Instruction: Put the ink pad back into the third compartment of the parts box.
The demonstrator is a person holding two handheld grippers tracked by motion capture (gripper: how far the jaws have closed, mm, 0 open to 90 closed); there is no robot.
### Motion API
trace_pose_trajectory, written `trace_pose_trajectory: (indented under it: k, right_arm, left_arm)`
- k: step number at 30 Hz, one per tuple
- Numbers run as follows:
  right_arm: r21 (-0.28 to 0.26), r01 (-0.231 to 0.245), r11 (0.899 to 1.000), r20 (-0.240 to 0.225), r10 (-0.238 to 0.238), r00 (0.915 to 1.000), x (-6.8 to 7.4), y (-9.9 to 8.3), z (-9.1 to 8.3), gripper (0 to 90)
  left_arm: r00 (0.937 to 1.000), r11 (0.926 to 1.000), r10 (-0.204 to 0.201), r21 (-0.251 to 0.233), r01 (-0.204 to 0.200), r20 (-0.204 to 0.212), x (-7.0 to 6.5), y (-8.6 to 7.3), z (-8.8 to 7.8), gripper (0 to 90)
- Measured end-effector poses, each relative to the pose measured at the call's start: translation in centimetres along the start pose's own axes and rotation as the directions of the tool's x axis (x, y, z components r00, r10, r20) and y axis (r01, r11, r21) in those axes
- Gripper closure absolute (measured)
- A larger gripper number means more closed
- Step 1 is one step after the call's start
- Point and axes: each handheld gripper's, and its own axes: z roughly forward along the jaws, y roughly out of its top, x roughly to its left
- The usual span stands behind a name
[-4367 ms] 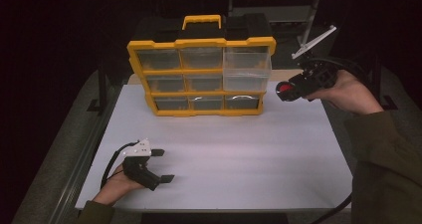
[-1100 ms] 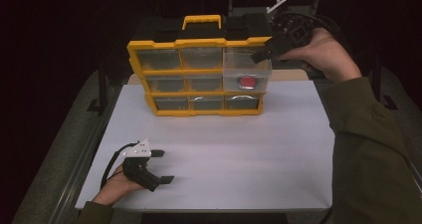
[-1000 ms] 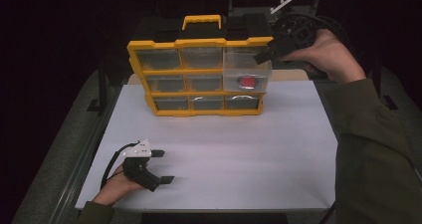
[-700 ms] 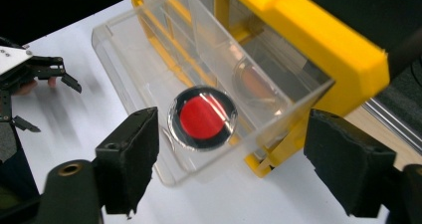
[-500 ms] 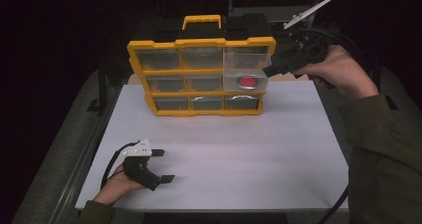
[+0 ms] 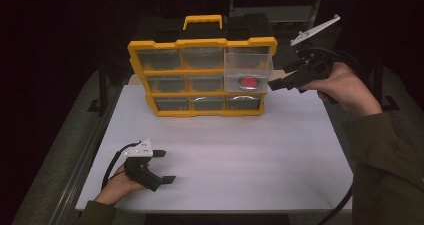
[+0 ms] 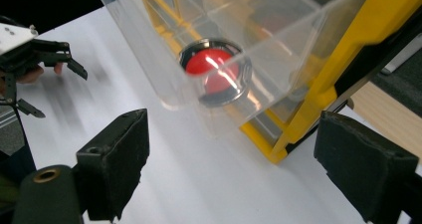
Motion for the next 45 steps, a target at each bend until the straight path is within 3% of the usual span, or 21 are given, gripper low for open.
trace_pose_trajectory:
  k: [24, 38, 45]
  right_arm:
    - [-0.014, 0.002, 1.000, -0.002, -0.002, 1.0000, 1.1, -5.8, 3.7, 12.8]
    - [-0.040, 0.023, 0.999, 0.004, -0.023, 0.9997, 2.5, -9.2, 6.4, 12.5]
    - [-0.027, 0.020, 0.999, 0.004, -0.020, 0.9998, 3.3, -11.4, 8.2, 12.2]
  left_arm:
    - [1.0000, 1.0000, 0.002, -0.005, -0.002, 0.009, -0.1, 0.0, 0.1, 0.0]
    - [1.0000, 1.0000, 0.005, -0.003, -0.005, 0.009, -0.1, 0.0, 0.0, 0.0]
    - [0.9999, 1.0000, 0.003, -0.006, -0.003, 0.010, -0.2, 0.0, 0.0, 0.0]
